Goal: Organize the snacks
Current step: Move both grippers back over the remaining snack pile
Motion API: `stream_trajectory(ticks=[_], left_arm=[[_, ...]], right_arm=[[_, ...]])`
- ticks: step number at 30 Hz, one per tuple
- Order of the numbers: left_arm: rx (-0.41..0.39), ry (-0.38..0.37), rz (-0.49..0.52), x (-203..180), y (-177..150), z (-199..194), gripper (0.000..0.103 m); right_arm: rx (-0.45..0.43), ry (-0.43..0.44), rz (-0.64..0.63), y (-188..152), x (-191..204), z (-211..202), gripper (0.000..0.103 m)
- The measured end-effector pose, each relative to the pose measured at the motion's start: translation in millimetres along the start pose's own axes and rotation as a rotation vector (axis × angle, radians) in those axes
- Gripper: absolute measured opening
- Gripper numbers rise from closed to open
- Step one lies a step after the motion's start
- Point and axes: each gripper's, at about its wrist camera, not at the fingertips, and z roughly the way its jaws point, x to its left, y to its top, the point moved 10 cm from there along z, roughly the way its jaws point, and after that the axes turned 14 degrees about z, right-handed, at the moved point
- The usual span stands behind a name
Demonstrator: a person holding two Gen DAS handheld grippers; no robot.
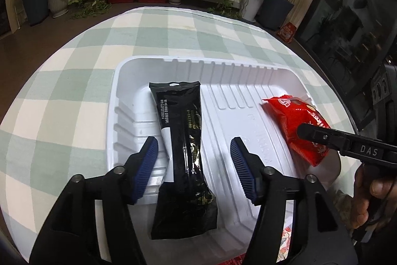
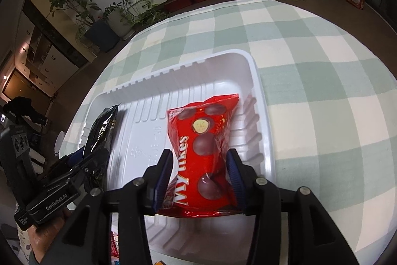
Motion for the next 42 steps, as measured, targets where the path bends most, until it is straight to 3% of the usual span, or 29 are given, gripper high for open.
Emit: stream_trajectory(ticks=[4,7,12,18,22,25,28,32,35,37,39,40,42], left_arm=[[0.002,-0.004,0.002,-1.7,-0.4,0.0,0.065],[-0.015,-0.005,-0.008,-0.6,2.3,-5.1,0.075],[-0.031,-0.011,-0.029,3.1,3.5,-14.8,0.075],[-0.117,-0.037,-0.064,9.1,12.4,-61.2,0.085],[-0.205,-0.038,-0.087,9.0,4.2,-109.7,0.101],[-0.274,-0.034,-0.133,3.8,-19.4,-145.4,0.102],[-0.279,-0.04,-0.198,-11.7,-63.2,-162.5,0.102],[-0.256,-0.028,-0.142,-53.1,-111.4,-168.9,0.103],[-0.306,-0.011,-0.099,-77.9,-127.1,-181.5,0.103],[-0.319,-0.012,-0.084,-92.4,-134.6,-187.2,0.103],[-0.262,-0.018,-0.079,-103.3,-145.0,-182.3,0.103],[-0.181,-0.03,-0.08,-111.3,-156.2,-173.2,0.103],[-0.111,-0.028,-0.098,-119.3,-170.8,-166.3,0.103]], right_arm=[[-0.001,0.005,0.0,-0.2,0.7,-1.2,0.05],[-0.002,0.016,-0.004,-0.8,4.0,-3.3,0.062],[-0.015,0.044,-0.004,-2.5,11.3,-11.9,0.075],[-0.137,0.126,-0.013,10.0,23.6,-49.4,0.078],[-0.266,0.182,-0.036,17.4,30.9,-88.3,0.079],[-0.339,0.186,-0.041,13.9,26.8,-116.6,0.079],[-0.4,0.175,-0.051,1.8,21.9,-142.8,0.079],[-0.446,0.172,-0.045,-23.9,12.0,-168.5,0.079],[-0.462,0.151,-0.023,-47.7,-4.3,-180.5,0.092],[-0.46,0.136,-0.008,-61.7,-15.2,-185.0,0.094],[-0.452,0.141,0.011,-71.6,-23.2,-189.6,0.095],[-0.451,0.143,0.027,-74.6,-27.6,-191.1,0.096],[-0.443,0.143,0.055,-77.3,-33.9,-190.8,0.097]])
